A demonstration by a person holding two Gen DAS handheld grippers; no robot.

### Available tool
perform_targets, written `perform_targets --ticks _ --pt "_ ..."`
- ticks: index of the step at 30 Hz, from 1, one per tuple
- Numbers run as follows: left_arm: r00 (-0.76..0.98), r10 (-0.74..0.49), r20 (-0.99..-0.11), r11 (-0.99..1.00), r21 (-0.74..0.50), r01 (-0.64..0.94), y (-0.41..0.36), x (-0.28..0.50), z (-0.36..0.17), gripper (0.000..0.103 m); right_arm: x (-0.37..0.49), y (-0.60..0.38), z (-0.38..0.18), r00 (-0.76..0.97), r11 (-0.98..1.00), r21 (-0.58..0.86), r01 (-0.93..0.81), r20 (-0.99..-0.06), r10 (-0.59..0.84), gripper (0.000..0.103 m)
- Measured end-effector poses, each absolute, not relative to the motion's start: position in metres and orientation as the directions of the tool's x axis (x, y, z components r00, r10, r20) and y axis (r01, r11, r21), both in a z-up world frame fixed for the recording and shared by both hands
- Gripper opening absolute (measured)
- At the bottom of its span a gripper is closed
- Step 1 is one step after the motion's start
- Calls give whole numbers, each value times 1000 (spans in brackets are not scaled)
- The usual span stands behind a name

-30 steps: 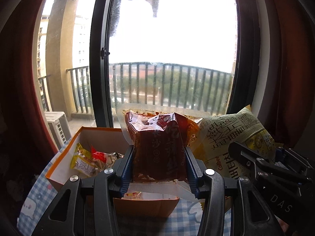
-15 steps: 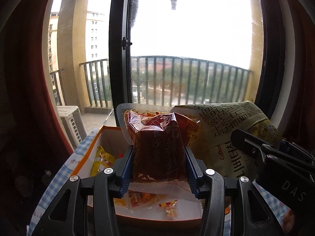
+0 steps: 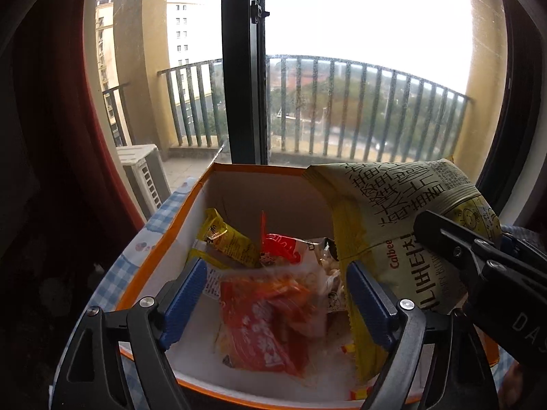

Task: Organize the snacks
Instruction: 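Open both tools to drop the two snacks into the orange box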

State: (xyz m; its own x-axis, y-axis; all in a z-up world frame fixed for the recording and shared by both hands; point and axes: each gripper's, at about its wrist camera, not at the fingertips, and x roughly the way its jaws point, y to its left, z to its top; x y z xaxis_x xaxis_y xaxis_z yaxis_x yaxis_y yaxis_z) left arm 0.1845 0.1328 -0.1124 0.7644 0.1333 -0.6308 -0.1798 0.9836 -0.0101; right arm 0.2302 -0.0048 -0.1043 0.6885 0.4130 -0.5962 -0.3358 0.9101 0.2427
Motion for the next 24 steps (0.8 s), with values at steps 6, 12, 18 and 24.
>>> perform_targets --ticks 6,12,18,24 --pt "767 135 -628 979 -32 -199 139 184 -111 100 235 12 -103 703 912 208 -353 -585 405 59" --pt "763 159 -627 973 -33 -230 145 187 -111 101 234 35 -108 688 899 182 -397 -590 423 60" --pt "743 147 -652 977 -21 -212 140 187 -118 102 241 42 -122 639 888 216 -405 -627 444 80" --pt "740 128 -660 980 -28 -195 133 182 -117 102 238 32 -124 628 900 236 -366 -651 426 96"
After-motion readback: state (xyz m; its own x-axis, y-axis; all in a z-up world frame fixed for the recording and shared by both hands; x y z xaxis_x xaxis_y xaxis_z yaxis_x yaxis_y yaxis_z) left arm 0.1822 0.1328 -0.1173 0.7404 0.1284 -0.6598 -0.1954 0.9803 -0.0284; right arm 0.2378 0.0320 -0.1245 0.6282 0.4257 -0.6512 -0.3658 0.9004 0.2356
